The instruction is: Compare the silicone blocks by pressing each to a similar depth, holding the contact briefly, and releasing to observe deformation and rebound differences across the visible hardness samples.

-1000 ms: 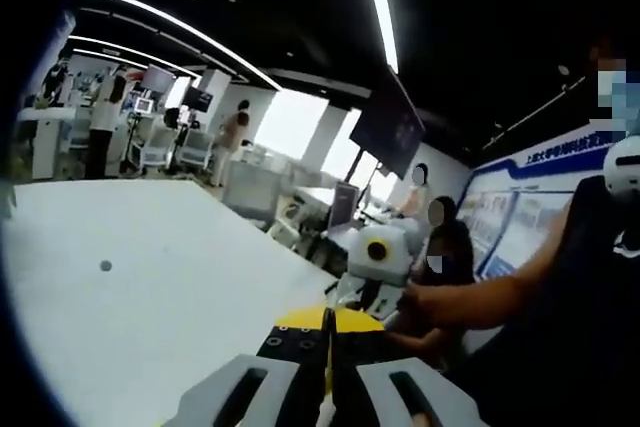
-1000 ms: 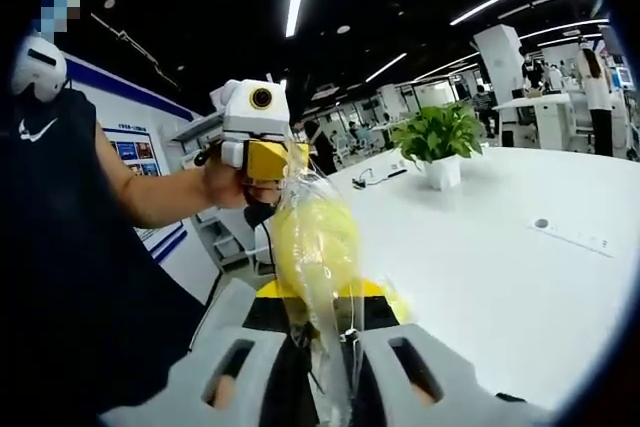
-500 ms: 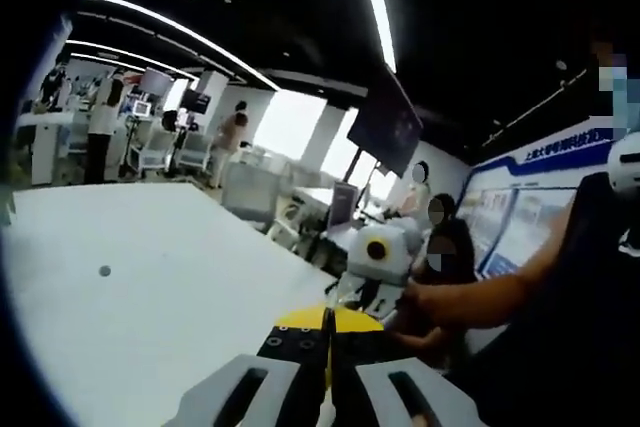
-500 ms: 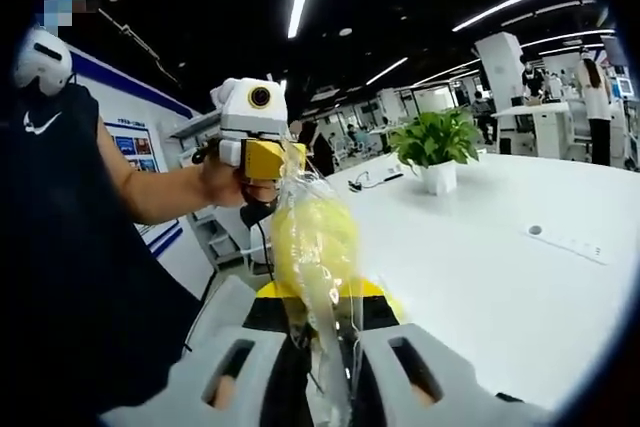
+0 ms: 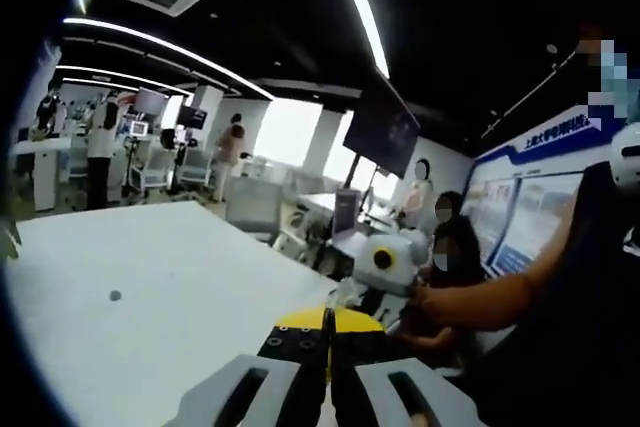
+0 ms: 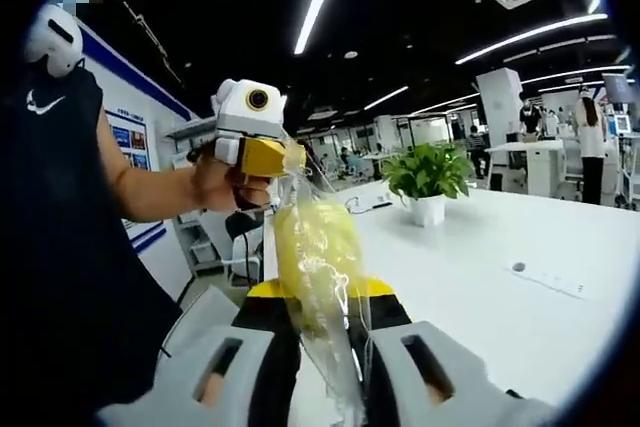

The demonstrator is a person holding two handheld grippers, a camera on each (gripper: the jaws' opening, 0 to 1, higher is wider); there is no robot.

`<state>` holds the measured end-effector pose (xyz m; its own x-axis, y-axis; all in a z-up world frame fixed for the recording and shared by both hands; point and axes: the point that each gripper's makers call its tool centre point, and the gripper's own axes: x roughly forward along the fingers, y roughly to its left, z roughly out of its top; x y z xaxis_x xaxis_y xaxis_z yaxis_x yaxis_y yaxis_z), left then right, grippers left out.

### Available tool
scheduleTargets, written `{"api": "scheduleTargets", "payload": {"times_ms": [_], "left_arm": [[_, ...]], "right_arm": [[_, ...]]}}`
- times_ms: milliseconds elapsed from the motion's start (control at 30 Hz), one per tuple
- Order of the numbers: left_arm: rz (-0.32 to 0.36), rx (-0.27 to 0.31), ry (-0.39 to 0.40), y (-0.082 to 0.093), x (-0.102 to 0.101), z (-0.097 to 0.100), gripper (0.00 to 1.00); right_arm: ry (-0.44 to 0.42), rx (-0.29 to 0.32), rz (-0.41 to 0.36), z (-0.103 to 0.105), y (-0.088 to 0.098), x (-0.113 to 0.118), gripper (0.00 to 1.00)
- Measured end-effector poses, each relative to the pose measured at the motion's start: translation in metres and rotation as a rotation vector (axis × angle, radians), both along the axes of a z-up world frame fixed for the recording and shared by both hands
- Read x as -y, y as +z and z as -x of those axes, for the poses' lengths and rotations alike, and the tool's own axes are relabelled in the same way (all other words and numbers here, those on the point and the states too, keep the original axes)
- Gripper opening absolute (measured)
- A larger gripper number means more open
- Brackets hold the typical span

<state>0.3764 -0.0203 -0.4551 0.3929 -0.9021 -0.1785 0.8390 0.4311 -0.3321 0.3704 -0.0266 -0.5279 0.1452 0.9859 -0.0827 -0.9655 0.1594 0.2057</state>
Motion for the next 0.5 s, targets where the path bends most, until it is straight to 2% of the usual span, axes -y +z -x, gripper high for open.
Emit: {"api": "scheduleTargets", "payload": {"times_ms": [167, 233, 300, 433, 467, 500], "left_arm": [[0.0, -0.008, 0.0, -0.002, 0.002, -0.001, 0.0], [0.001, -0.012, -0.004, -0.004, 0.003, -0.001, 0.0], [-0.003, -0.023, -0.01, -0.007, 0.004, 0.001, 0.0], [-0.035, -0.024, -0.024, -0.017, 0.006, 0.004, 0.0], [-0.035, -0.026, -0.02, -0.018, 0.005, 0.003, 0.0], [-0.029, -0.03, -0.018, -0.018, 0.004, 0.003, 0.0]], "right_arm": [[-0.026, 0.009, -0.004, 0.0, -0.003, 0.0, 0.16], [-0.054, 0.008, 0.005, -0.003, -0.007, 0.001, 0.26], [-0.097, 0.044, -0.006, -0.008, -0.005, 0.004, 0.4], [-0.104, 0.034, -0.012, -0.008, -0.007, 0.006, 0.5], [-0.132, 0.031, -0.004, -0.011, -0.01, 0.008, 0.56], [-0.151, 0.019, -0.005, -0.014, -0.011, 0.009, 0.66]]}}
